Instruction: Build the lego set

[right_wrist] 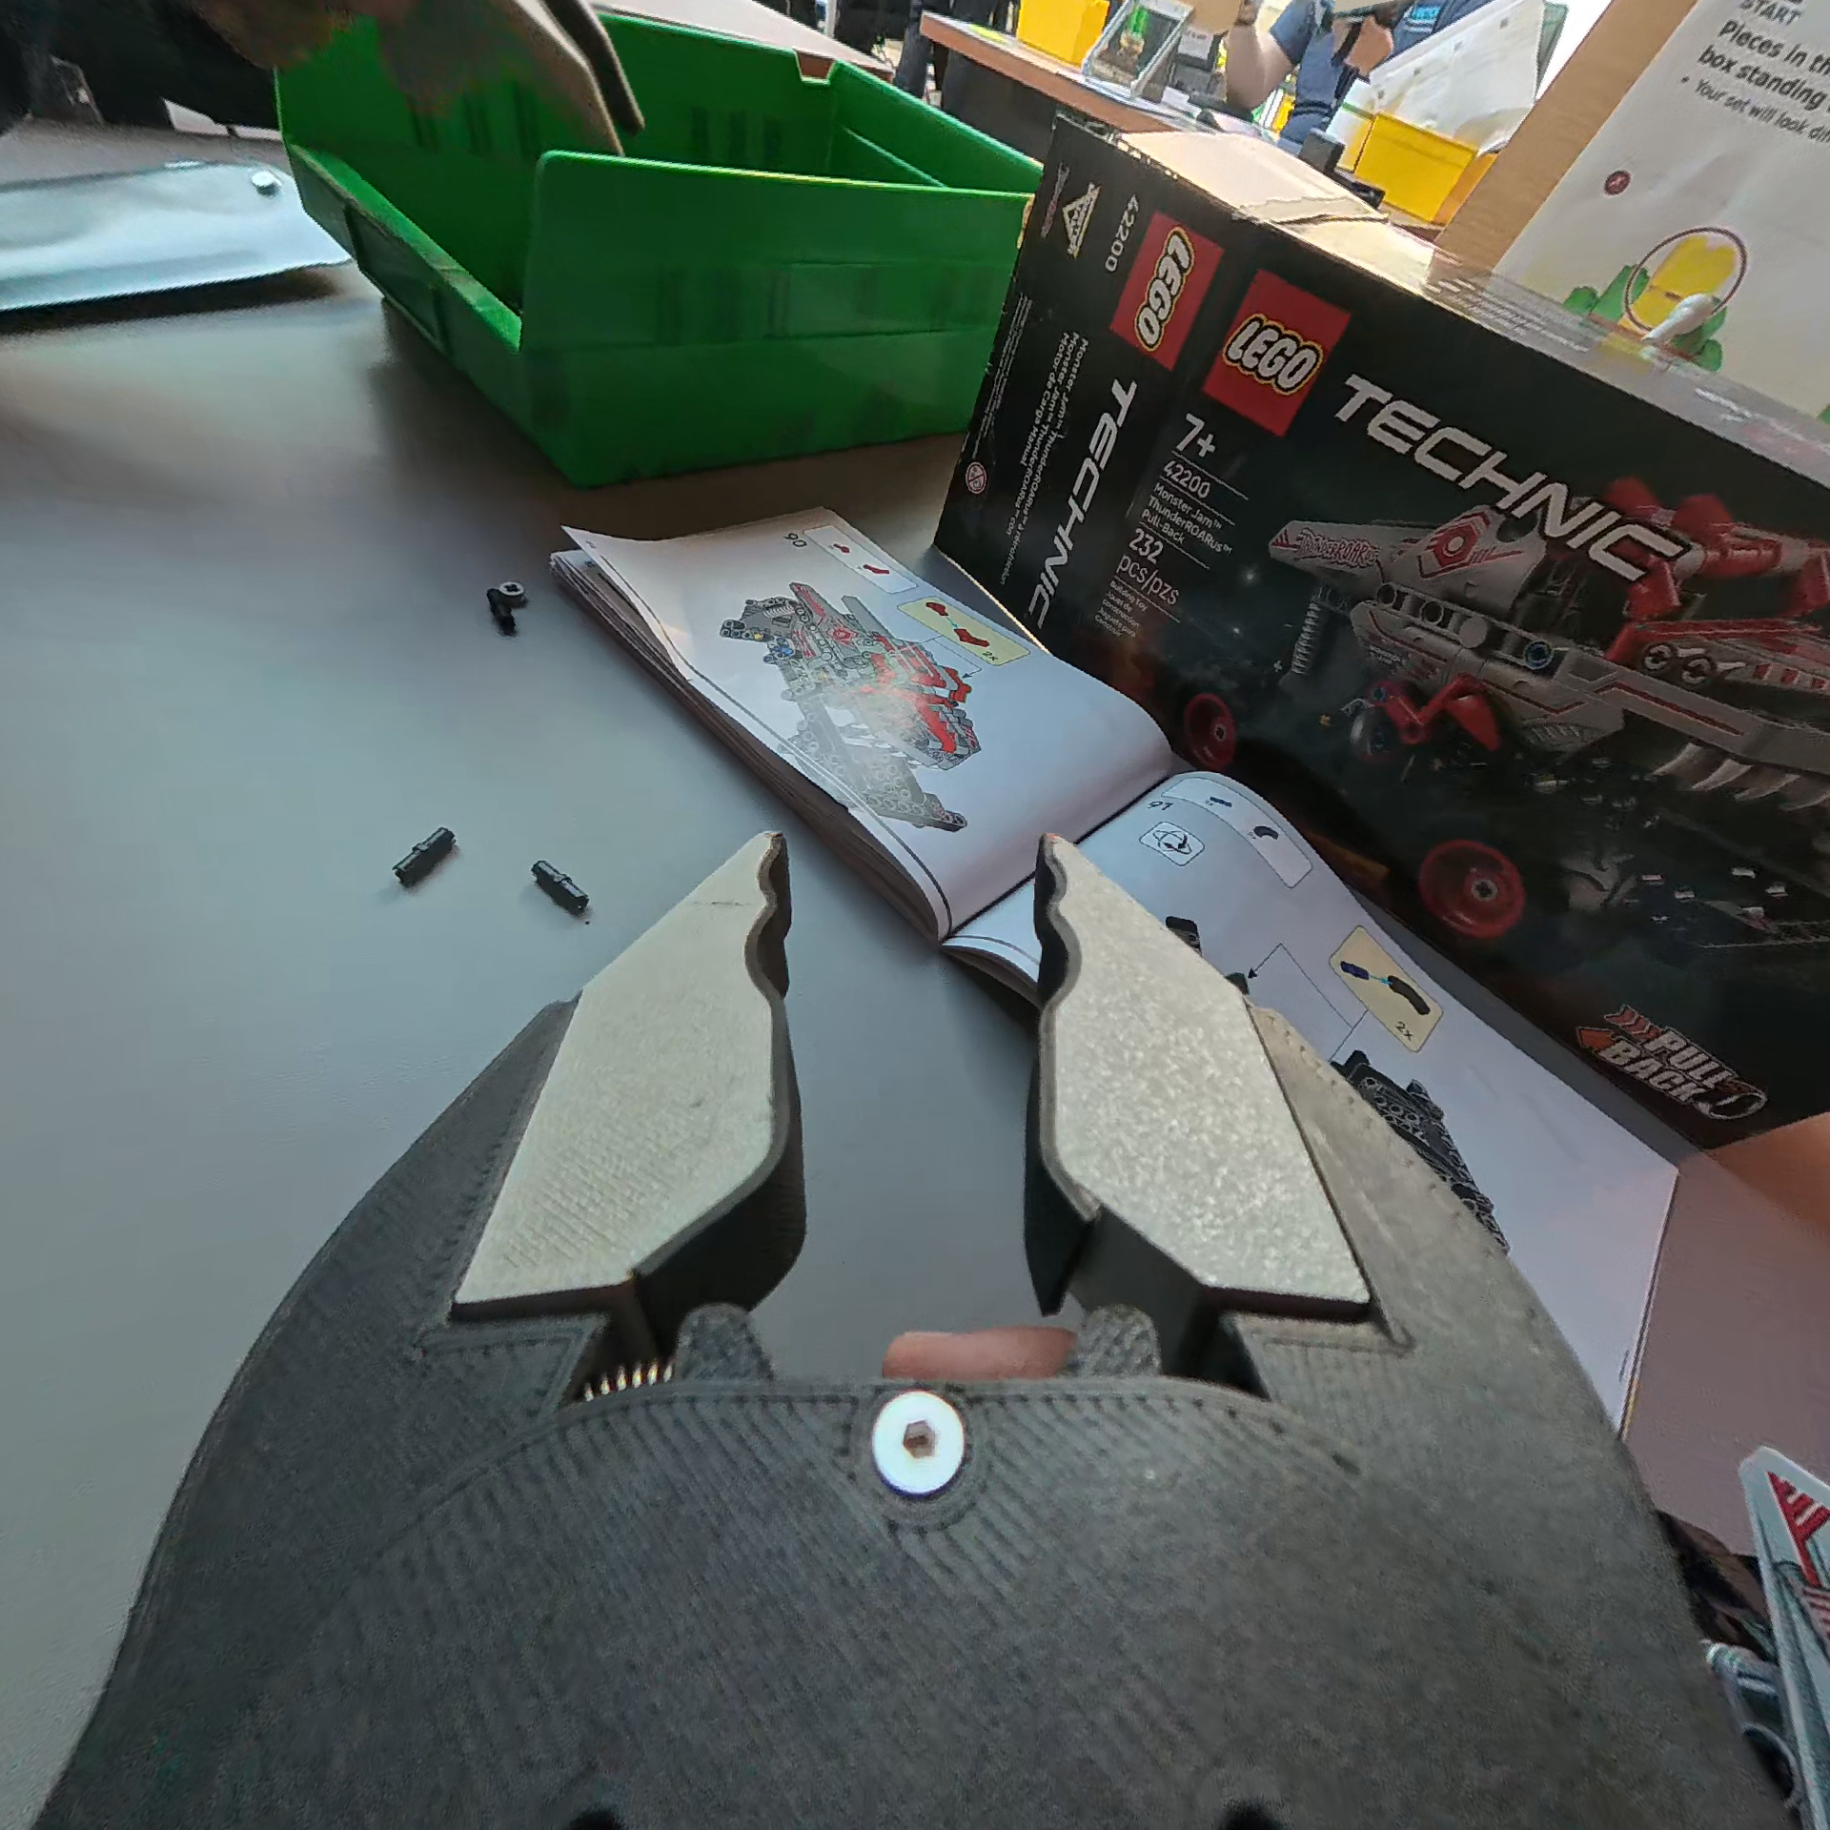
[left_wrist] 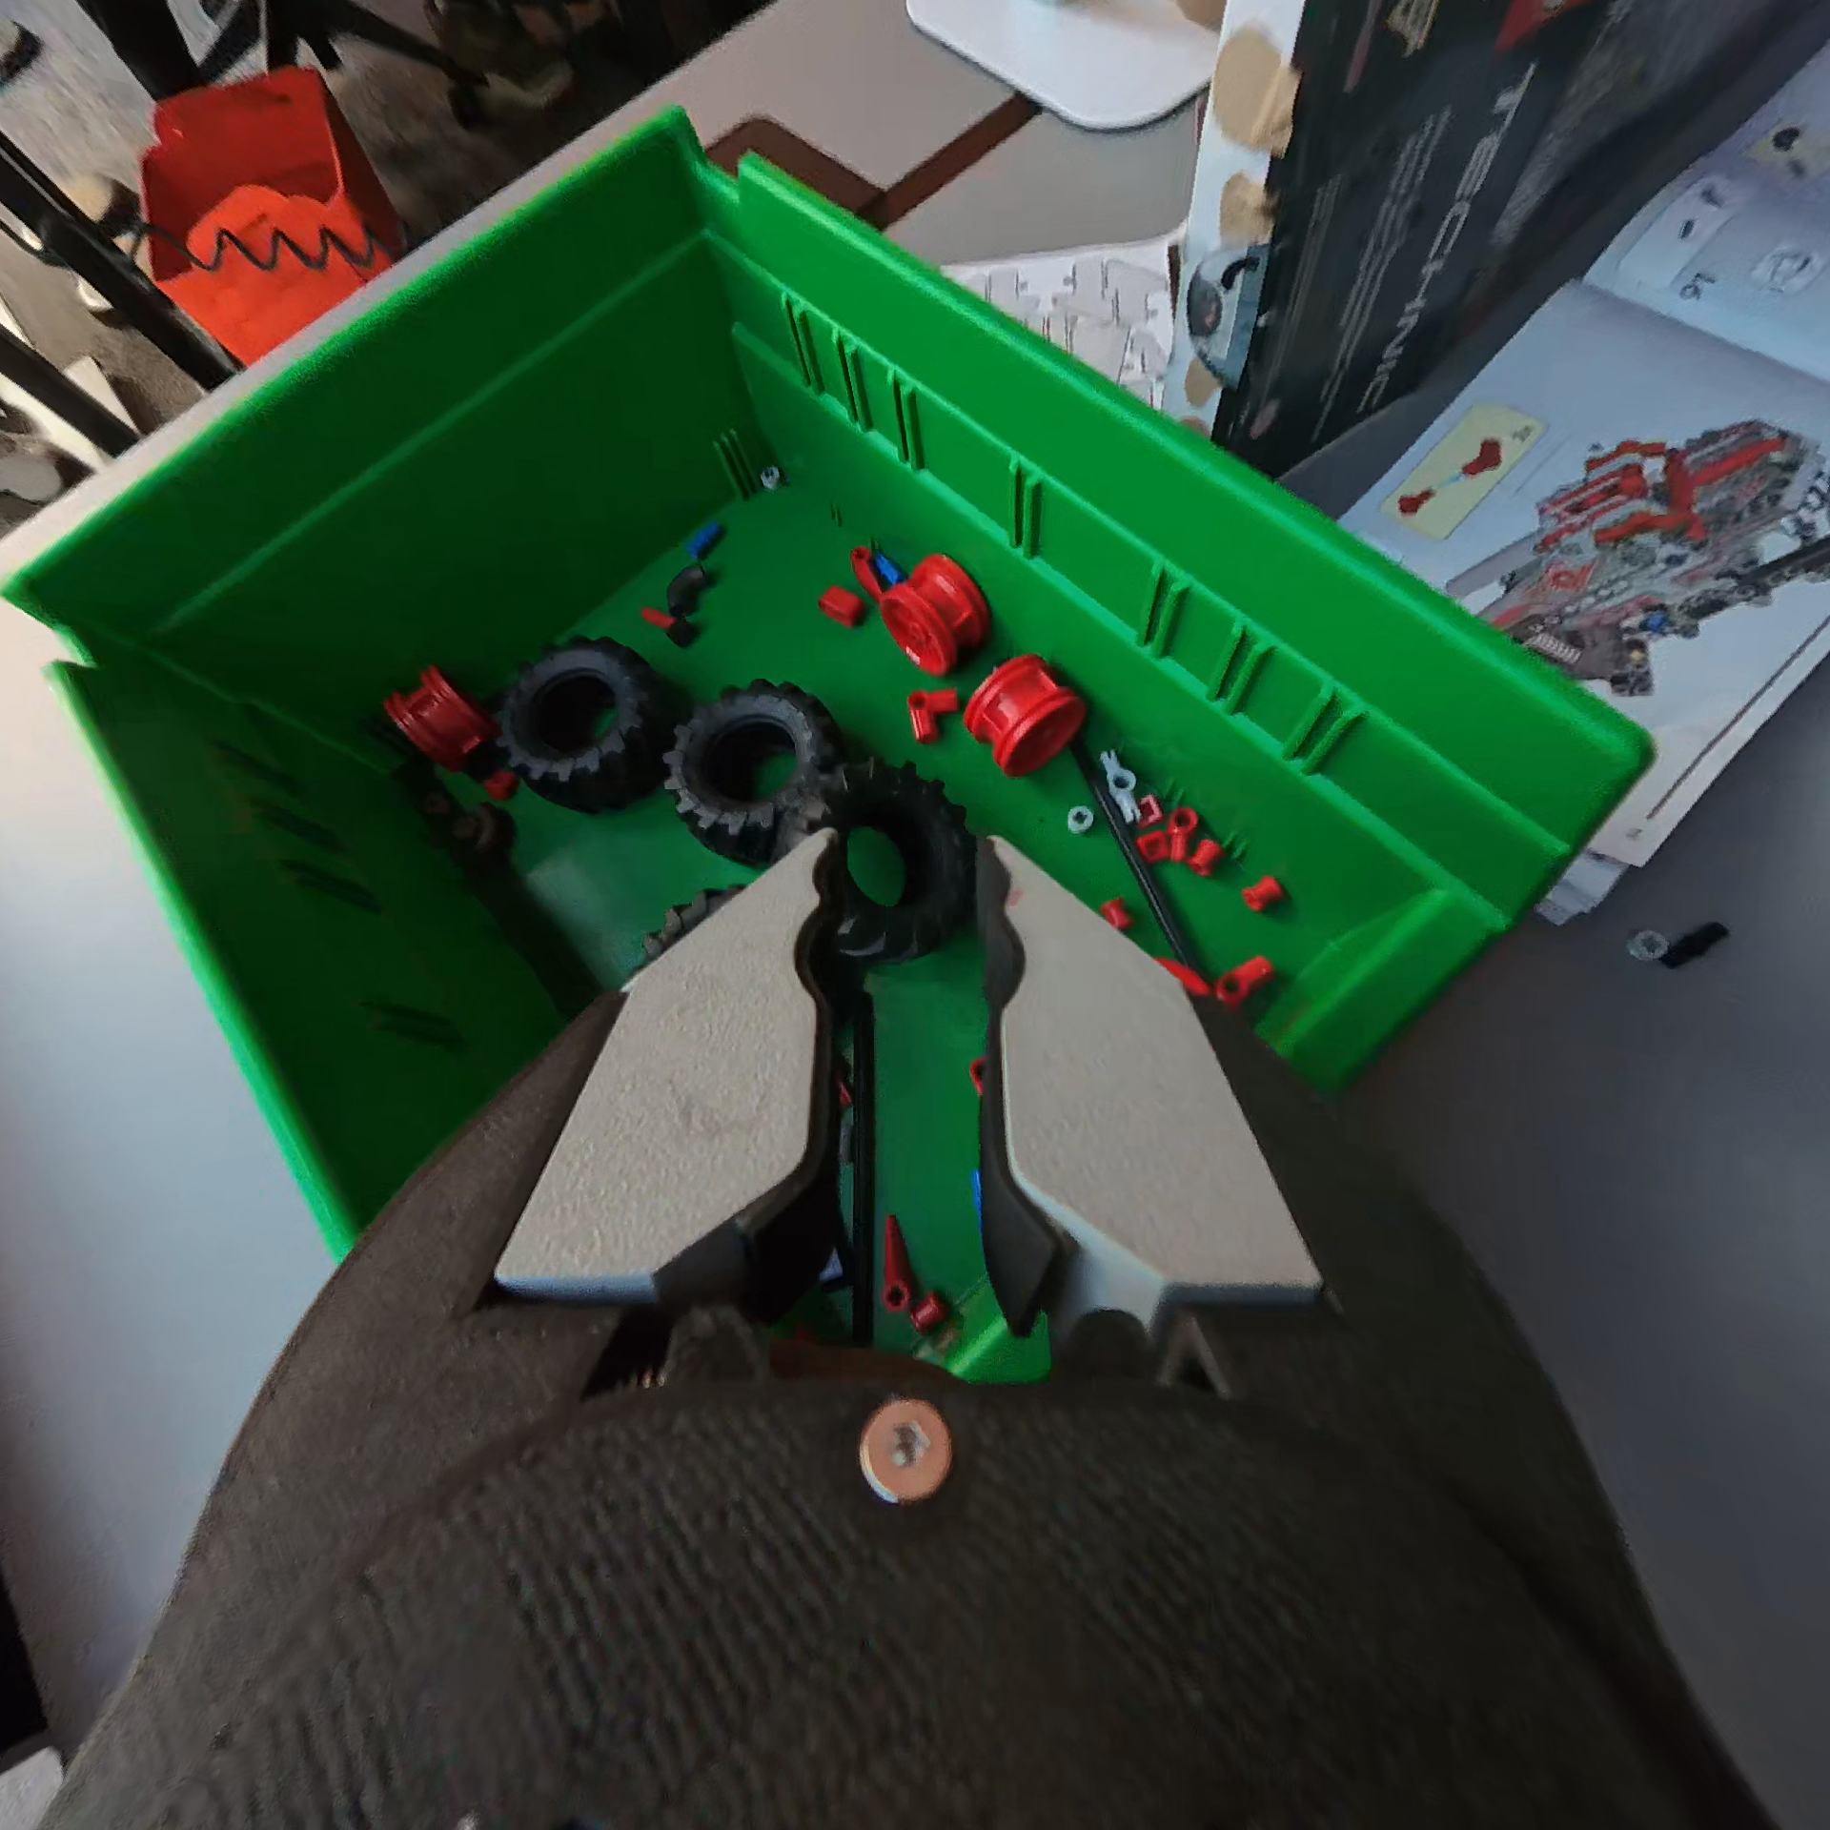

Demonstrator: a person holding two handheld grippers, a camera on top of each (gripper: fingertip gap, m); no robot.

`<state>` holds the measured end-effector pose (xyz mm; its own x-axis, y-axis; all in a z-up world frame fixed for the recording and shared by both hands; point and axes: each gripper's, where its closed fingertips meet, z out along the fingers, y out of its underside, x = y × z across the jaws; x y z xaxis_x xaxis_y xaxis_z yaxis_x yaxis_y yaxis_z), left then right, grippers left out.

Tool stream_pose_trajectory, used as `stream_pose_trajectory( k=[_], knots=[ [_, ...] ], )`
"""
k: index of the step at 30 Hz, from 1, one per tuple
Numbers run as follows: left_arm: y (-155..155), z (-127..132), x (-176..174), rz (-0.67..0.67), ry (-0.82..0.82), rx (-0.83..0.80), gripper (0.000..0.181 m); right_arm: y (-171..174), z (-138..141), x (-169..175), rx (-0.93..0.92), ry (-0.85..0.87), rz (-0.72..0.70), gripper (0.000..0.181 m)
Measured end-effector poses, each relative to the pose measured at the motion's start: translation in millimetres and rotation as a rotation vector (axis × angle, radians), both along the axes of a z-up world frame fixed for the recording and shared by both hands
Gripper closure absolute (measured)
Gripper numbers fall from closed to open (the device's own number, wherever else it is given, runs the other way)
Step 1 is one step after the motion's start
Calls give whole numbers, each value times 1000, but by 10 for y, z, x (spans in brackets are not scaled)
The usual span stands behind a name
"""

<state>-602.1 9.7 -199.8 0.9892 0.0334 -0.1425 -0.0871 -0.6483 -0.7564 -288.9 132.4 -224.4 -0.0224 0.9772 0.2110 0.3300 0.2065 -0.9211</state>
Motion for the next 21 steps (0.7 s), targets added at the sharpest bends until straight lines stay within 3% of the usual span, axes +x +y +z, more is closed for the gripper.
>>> stream_pose_trajectory(
  k=[4, 8, 10, 13, 15, 16, 18, 21],
  knots=[
    [-20, -160, -13, 11, 19, -77, 159, -2, 5, 2, -3, 3, 2, 134],
    [47, -104, -45, 38, 52, -36, 159, 2, 22, 10, -6, 15, 0, 134],
    [66, 99, -193, 109, 130, 49, 163, 6, 30, 13, -9, 20, -1, 134],
    [-81, 715, -511, 259, 292, 229, 177, -6, 41, 19, -4, 27, 5, 134],
    [-197, 967, -554, 257, 273, 266, 181, -26, 27, 11, -1, 17, 18, 135],
    [-235, 951, -508, 216, 216, 229, 179, -27, 8, 4, -5, 4, 21, 135],
    [-300, 750, -293, 83, 87, 93, 157, -15, -14, -3, -16, -12, 17, 133],
    [-465, 435, 24, -79, 80, -34, 158, 9, 23, 10, -23, 14, 5, 135]
  ],
)
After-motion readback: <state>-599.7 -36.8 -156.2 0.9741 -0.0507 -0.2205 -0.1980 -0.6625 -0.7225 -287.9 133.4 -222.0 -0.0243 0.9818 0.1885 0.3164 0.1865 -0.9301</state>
